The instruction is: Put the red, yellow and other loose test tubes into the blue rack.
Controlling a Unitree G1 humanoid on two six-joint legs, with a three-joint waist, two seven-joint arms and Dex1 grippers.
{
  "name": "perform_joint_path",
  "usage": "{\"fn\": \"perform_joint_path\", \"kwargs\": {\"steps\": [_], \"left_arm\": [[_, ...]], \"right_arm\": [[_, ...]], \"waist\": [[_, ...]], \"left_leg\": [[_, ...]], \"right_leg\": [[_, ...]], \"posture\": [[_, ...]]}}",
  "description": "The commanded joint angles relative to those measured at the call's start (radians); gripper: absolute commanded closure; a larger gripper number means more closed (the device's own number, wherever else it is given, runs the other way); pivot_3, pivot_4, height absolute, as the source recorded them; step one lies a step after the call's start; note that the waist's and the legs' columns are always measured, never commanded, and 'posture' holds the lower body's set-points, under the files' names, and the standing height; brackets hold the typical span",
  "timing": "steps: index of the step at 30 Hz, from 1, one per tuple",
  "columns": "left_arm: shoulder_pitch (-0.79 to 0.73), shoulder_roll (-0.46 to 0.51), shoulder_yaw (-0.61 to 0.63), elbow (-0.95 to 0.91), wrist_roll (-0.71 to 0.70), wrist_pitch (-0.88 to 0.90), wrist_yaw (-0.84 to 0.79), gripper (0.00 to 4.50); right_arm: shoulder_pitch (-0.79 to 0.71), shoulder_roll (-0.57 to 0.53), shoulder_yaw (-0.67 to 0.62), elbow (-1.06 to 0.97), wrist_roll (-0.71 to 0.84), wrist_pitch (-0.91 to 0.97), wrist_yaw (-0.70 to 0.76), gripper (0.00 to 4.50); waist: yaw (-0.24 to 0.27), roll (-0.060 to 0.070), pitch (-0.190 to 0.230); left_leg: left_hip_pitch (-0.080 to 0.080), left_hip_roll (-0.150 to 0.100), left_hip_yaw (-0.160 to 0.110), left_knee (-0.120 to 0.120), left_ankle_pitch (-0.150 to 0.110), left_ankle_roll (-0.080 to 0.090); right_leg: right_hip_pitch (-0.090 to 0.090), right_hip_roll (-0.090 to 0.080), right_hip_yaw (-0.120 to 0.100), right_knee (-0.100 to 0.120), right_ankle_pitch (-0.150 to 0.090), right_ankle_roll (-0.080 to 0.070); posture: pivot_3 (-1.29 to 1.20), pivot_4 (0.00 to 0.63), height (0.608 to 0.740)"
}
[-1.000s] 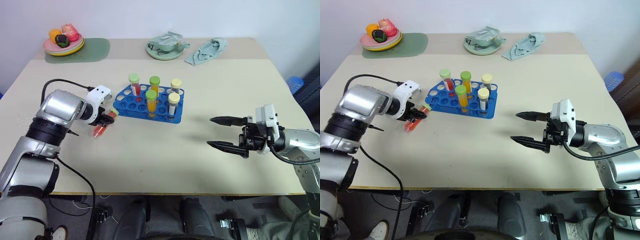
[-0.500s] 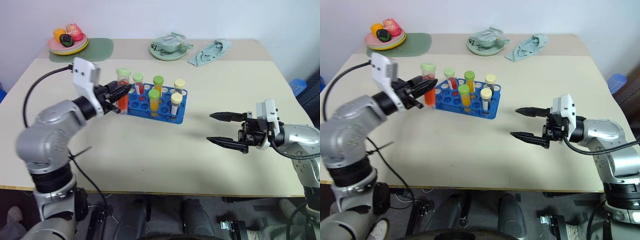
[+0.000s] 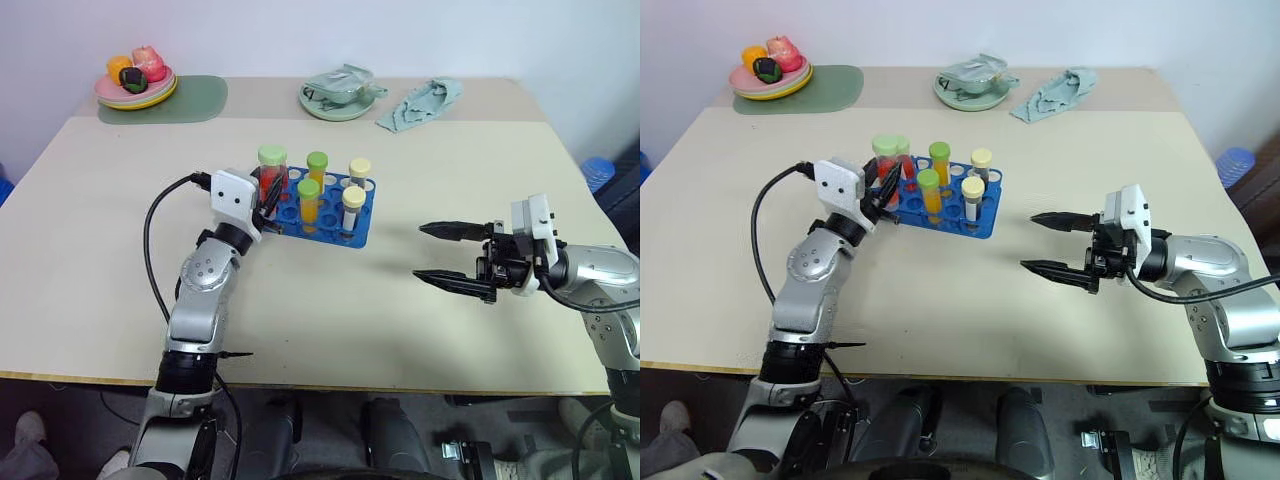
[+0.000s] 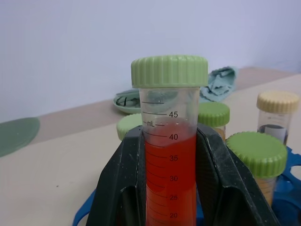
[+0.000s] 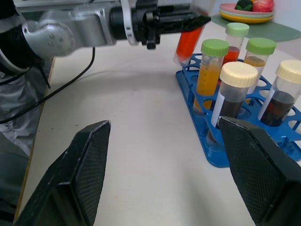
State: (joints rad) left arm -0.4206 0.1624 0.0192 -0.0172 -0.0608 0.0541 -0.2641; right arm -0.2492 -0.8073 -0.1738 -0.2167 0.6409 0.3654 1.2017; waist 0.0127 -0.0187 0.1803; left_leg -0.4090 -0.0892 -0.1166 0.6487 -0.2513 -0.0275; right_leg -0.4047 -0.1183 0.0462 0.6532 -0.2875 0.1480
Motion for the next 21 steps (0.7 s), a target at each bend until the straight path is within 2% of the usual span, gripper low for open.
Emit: {"fn": "perform_joint_path", "kwargs": {"steps": [1, 5, 9, 21], "left_arm": [[-0.049, -0.001, 0.013, 0.065, 0.016, -0.127, 0.022, 3.68], [-0.106, -0.005, 0.0, 0.214, 0.046, -0.217, 0.05, 3.68], [-0.118, -0.011, -0.007, 0.282, 0.052, -0.256, 0.056, 3.68], [-0.073, -0.036, -0.021, 0.313, 0.025, -0.299, 0.001, 3.68]], "right_arm": [[0.002, -0.018, -0.038, -0.044, 0.014, 0.001, -0.01, 0.78], [0.013, -0.017, -0.043, -0.057, 0.015, 0.001, -0.022, 0.78], [0.018, -0.018, -0.047, -0.067, 0.019, 0.005, -0.03, 0.78], [0.036, -0.019, -0.059, -0.093, 0.027, 0.019, -0.046, 0.78]], "waist": [[0.001, 0.0, 0.0], [0.001, 0.0, 0.0], [0.0, 0.0, 0.0], [0.0, 0.0, -0.001]], "left_leg": [[0.0, 0.0, 0.0, 0.0, 0.0, 0.0], [0.0, 0.0, 0.0, 0.0, 0.0, 0.0], [0.0, 0.0, 0.0, 0.0, 0.0, 0.0], [0.0, 0.0, 0.0, 0.0, 0.0, 0.0]], "right_leg": [[0.0, 0.0, 0.0, 0.0, 0.0, 0.0], [0.0, 0.0, 0.0, 0.0, 0.0, 0.0], [0.0, 0.0, 0.0, 0.0, 0.0, 0.001], [0.0, 0.0, 0.0, 0.0, 0.0, 0.001]], "posture": [[0.0, 0.15, 0.74], [0.0, 0.15, 0.74], [0.0, 0.15, 0.74], [0.0, 0.15, 0.74]]}}
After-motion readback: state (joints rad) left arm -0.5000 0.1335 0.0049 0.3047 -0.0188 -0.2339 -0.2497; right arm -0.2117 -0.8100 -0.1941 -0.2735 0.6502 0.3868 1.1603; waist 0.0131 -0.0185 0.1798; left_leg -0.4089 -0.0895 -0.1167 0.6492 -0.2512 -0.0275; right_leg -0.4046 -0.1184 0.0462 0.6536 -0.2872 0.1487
